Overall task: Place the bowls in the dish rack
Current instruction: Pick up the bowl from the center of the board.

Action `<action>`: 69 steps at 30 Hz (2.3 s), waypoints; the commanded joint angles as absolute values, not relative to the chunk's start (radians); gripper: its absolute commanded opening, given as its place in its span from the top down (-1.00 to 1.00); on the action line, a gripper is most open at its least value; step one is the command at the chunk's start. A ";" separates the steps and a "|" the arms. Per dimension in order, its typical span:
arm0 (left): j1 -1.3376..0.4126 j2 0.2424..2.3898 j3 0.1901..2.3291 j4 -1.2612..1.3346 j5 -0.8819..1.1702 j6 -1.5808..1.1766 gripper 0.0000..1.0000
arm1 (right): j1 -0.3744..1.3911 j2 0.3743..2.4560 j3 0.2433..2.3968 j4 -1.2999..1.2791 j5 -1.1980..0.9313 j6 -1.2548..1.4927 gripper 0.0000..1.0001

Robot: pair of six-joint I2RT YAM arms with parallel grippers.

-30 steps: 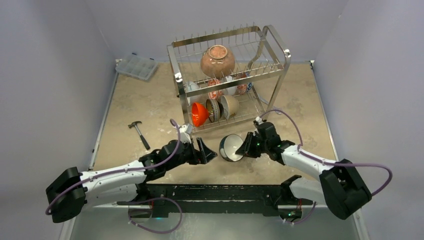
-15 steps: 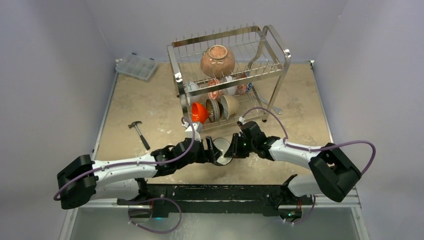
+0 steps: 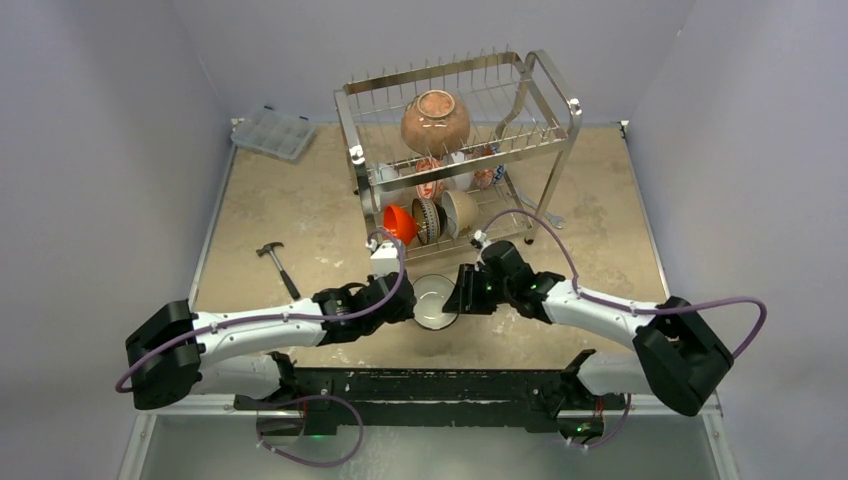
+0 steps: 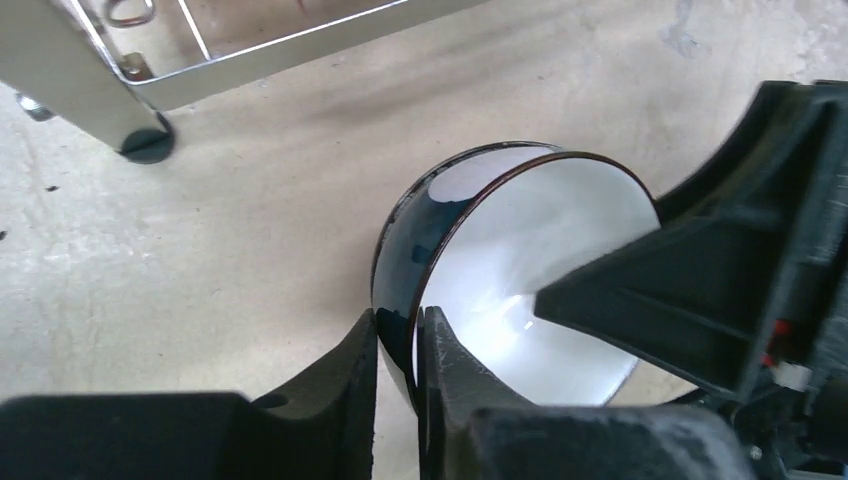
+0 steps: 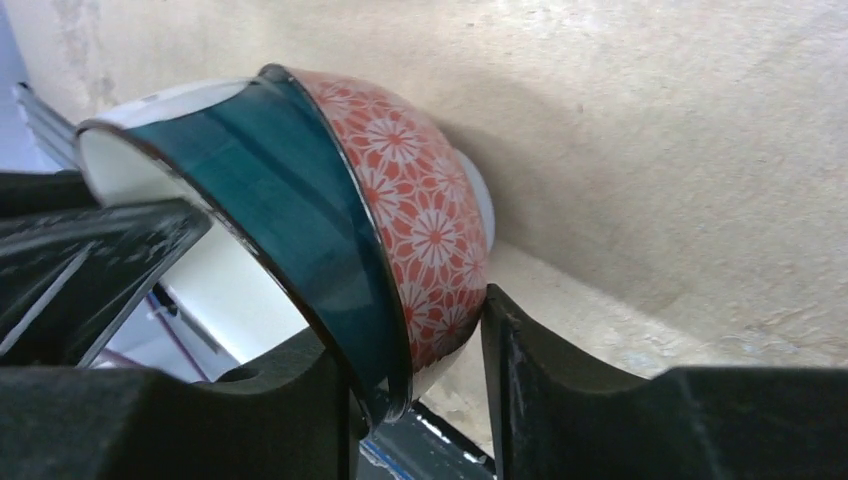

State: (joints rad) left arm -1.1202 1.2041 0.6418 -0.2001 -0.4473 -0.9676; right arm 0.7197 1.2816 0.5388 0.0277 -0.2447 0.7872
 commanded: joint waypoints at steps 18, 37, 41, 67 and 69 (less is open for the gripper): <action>-1.127 1.012 0.678 -0.158 -0.508 -0.926 1.00 | 0.708 0.895 0.537 0.041 -0.217 0.891 -0.85; -1.071 0.884 0.519 0.340 -0.302 -0.887 1.00 | 0.626 0.748 0.498 0.205 -0.500 1.084 -0.91; -1.056 0.893 0.542 0.373 -0.300 -0.843 1.00 | 0.622 0.758 0.517 0.143 -0.529 1.061 -0.89; -0.987 1.077 0.681 0.279 -0.198 -0.769 0.14 | 0.612 0.808 0.624 0.109 -0.518 0.959 1.00; -0.957 1.076 0.680 0.269 -0.158 -0.789 -0.05 | 0.604 0.821 0.633 0.079 -0.494 0.937 1.00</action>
State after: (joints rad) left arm -1.0058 1.0775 0.6346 0.2073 -0.2481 -0.7479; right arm 0.6086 0.8127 0.5579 0.0708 -0.4965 0.9920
